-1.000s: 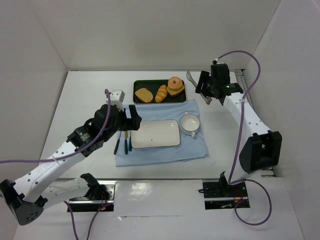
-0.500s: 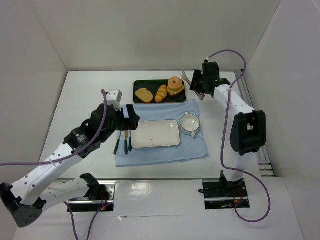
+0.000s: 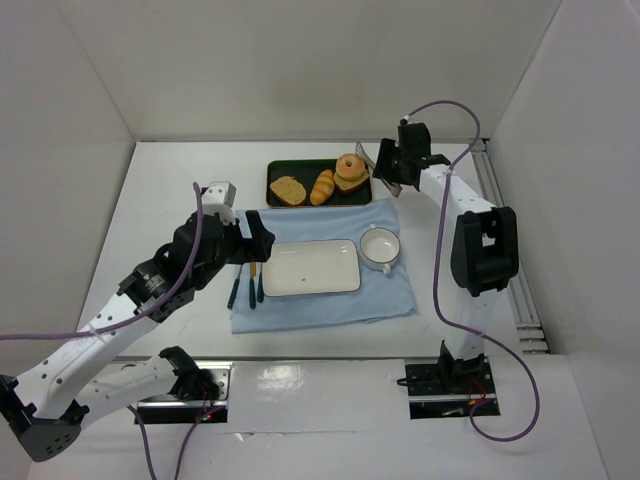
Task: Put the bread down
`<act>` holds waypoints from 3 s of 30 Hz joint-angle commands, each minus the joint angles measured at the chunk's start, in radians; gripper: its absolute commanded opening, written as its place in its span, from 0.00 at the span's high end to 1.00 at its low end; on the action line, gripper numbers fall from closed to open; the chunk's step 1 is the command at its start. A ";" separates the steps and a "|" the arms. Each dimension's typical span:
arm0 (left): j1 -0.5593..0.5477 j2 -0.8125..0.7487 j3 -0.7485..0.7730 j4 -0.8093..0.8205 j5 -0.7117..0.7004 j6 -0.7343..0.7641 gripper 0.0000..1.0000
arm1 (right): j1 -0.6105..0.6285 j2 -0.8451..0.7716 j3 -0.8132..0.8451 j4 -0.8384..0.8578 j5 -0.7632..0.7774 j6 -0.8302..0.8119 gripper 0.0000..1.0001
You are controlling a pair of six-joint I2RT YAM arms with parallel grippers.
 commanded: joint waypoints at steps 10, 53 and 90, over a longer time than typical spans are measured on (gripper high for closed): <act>0.005 -0.013 -0.020 0.015 -0.011 -0.015 0.02 | 0.020 -0.047 0.015 0.045 -0.065 0.016 0.37; 0.005 0.014 -0.020 0.043 -0.002 -0.006 0.02 | 0.058 -0.114 -0.093 -0.017 -0.083 0.071 0.67; 0.016 0.123 0.083 0.091 -0.049 0.083 0.01 | 0.283 -0.770 -0.304 -0.409 -0.089 0.011 0.70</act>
